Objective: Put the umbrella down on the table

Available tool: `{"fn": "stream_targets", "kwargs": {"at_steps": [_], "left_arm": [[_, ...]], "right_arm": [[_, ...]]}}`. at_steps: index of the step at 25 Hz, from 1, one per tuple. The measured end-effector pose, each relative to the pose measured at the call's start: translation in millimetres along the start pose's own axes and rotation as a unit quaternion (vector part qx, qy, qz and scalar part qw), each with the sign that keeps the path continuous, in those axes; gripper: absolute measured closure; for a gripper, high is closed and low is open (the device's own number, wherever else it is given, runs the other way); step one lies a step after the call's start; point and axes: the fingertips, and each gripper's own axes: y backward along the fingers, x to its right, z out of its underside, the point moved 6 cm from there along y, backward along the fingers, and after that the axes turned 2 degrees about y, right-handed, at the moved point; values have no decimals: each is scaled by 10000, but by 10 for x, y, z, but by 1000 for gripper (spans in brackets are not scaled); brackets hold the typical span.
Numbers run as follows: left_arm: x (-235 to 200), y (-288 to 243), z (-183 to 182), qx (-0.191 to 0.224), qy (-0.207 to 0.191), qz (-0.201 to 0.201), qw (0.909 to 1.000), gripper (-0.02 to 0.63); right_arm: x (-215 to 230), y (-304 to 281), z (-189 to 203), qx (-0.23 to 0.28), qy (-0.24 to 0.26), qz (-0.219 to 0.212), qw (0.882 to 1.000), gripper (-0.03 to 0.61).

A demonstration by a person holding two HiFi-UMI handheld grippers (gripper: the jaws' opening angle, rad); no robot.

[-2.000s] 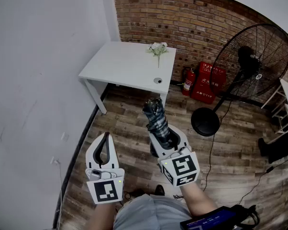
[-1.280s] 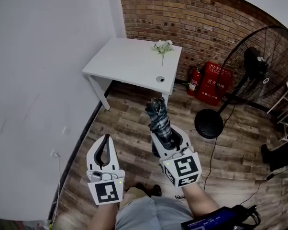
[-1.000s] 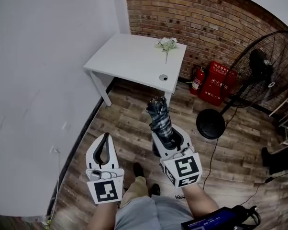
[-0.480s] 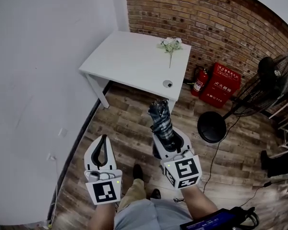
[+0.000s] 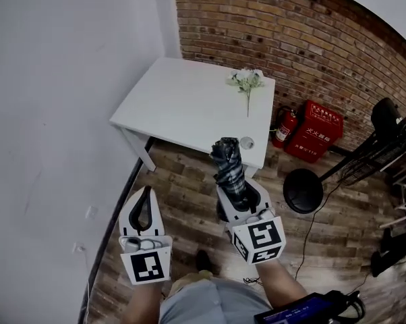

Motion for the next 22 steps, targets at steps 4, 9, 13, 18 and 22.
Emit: {"fn": "stream_targets", "kwargs": {"at_steps": [4,9,13,18,22], "left_arm": [[-238,-216,-12,129,-24,52,9999,606],[-441,-460,-10,280,-70,113,9995,606],[-485,-607,57,273,-100,177,9994,606],[-512,-780,180,147,-86,263,9995,606],[-506,-942,274,28,-94,342,9994,606]], "right_arm": [[-30,-280,-146,146,72,88,9998,383],[-36,-554,-292,314,162,164,9992,383],[3,-706,-307,329,153,214,9991,383],[54,-858,-286,290,126,252,9992,383],[143,-985,-238,214,84,303,9993,383]]}}
